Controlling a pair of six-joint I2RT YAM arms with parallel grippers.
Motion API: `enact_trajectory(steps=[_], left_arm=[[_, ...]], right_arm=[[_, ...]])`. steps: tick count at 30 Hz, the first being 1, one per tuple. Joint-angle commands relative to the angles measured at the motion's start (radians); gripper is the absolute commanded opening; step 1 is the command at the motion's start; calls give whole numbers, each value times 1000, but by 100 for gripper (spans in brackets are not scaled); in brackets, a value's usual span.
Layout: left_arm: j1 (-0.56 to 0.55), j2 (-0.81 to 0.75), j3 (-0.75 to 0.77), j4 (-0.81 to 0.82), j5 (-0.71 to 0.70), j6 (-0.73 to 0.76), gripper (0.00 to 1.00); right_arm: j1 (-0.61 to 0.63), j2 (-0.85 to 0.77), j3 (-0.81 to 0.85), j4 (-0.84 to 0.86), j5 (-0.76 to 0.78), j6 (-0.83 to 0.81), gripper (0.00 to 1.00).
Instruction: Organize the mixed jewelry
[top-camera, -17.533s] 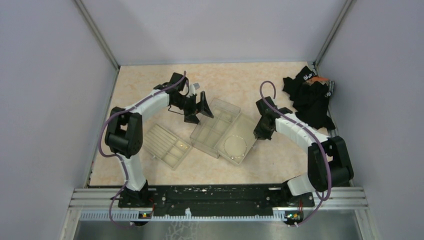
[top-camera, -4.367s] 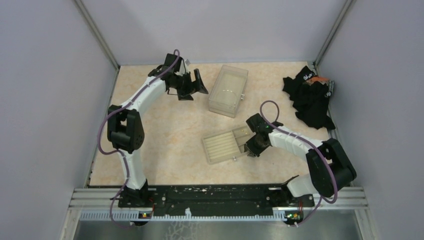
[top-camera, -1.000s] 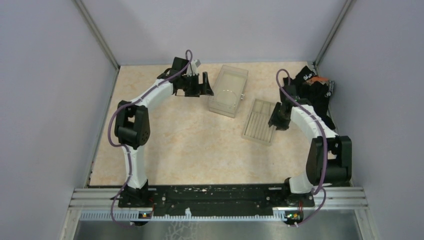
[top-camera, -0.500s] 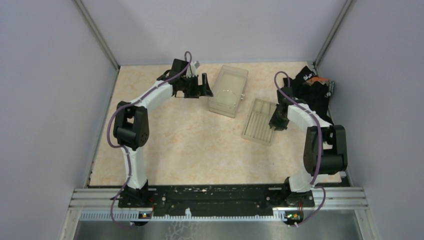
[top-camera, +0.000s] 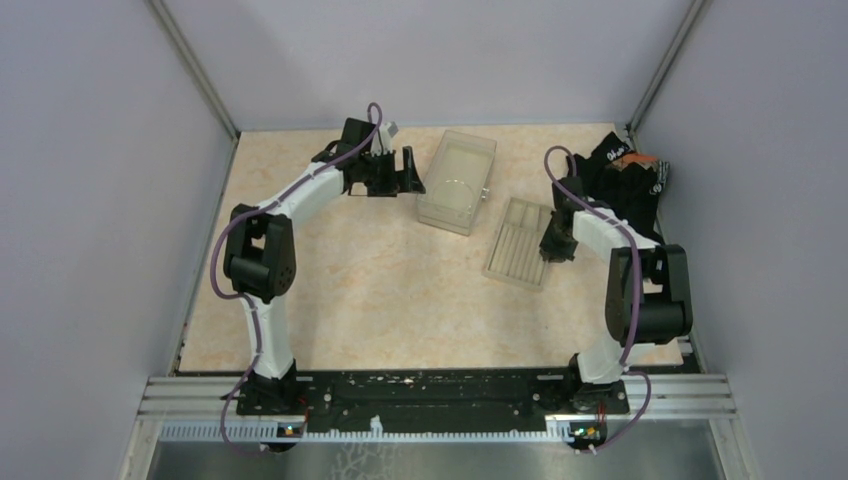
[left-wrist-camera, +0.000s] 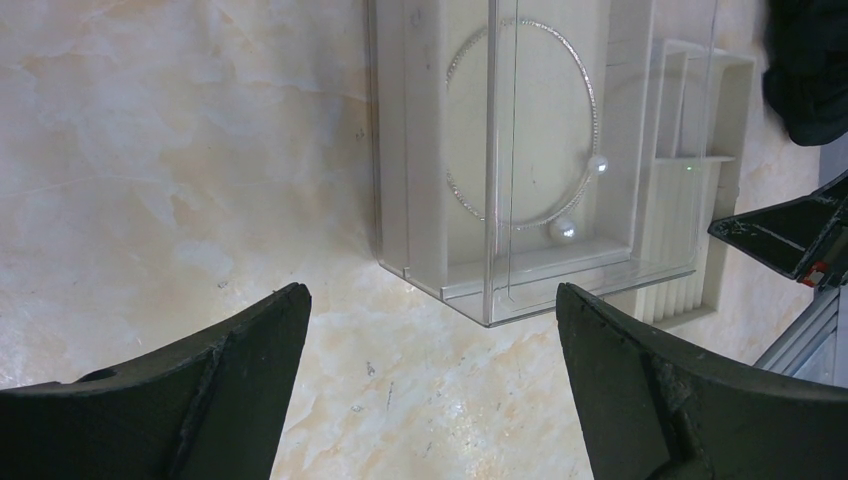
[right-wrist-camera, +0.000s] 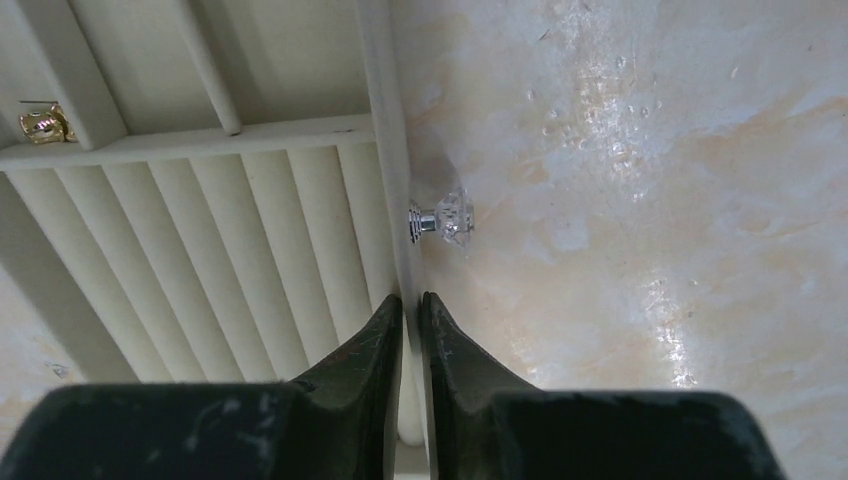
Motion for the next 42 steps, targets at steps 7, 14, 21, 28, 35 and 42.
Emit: enact_trajectory(steps=[7,14,21,28,35,42], left_arm=[[-7,-39,-6,18,-4,-7,99],[-8,-4,36,28,-16,-12,99],[-9,51,116,36,-25,-35,99],[-10,113,178,43,13,-63,99],[-23,144,206,43,32,-70,99],[-36,164,217,45,57,-75,99]], right_arm=[[0,-12,22,4,40,-58,0],[-1,-31,187,-167,79,-139,0],[0,31,398,-316,66,-158,0],[2,91,496,-299,31,-145,0],[22,177,581,-292,10,-132,0],[36,249,663,-293,-4,-122,0]])
